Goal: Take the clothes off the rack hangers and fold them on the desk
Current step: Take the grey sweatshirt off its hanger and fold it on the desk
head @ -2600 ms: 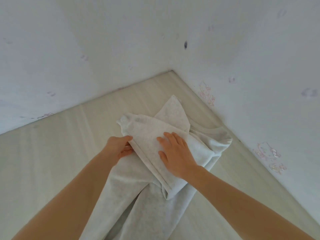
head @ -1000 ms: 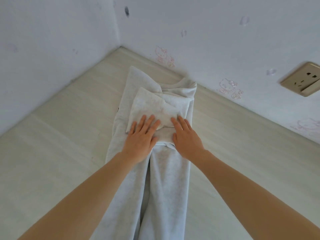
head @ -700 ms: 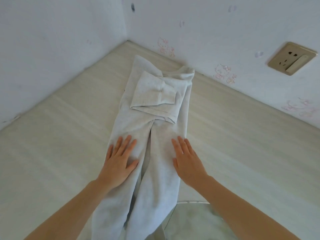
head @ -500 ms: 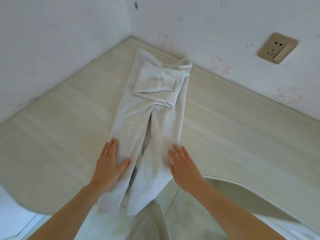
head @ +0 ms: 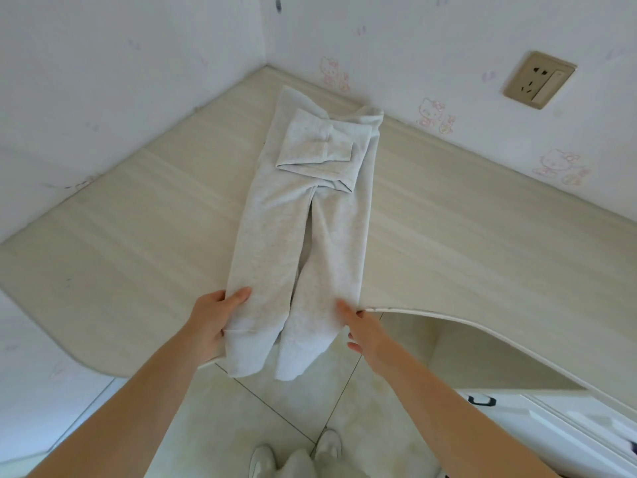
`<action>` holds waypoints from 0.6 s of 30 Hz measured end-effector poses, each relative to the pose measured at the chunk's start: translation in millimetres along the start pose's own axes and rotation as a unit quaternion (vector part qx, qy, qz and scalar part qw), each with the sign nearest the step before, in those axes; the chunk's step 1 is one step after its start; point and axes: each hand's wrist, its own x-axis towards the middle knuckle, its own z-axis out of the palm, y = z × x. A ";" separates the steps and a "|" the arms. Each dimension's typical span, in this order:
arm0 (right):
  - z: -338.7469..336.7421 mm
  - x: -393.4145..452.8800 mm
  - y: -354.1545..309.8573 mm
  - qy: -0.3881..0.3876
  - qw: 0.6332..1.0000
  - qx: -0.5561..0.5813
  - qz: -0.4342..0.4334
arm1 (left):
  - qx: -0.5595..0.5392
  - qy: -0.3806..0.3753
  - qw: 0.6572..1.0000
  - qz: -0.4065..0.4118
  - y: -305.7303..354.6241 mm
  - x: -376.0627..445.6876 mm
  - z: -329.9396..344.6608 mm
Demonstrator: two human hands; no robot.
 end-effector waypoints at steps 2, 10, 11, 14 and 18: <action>8.3 2.3 4.2 -0.023 0.999 0.033 0.023 | 0.017 -0.026 0.999 0.034 3.0 -1.1 -3.6; -5.8 -13.9 31.7 0.103 0.990 0.075 -0.053 | 0.196 0.002 0.975 0.105 -6.1 2.1 -55.3; -5.1 -17.1 35.8 0.100 0.993 0.040 -0.044 | 0.199 -0.017 0.975 0.092 -10.9 -1.8 -54.4; 8.4 -28.4 42.2 0.106 0.993 -0.035 -0.023 | 0.147 -0.081 0.985 0.038 -24.0 -13.2 -51.8; 16.5 -50.0 37.0 0.136 0.987 -0.060 -0.064 | 0.233 -0.105 0.964 0.079 -26.6 -18.7 -63.5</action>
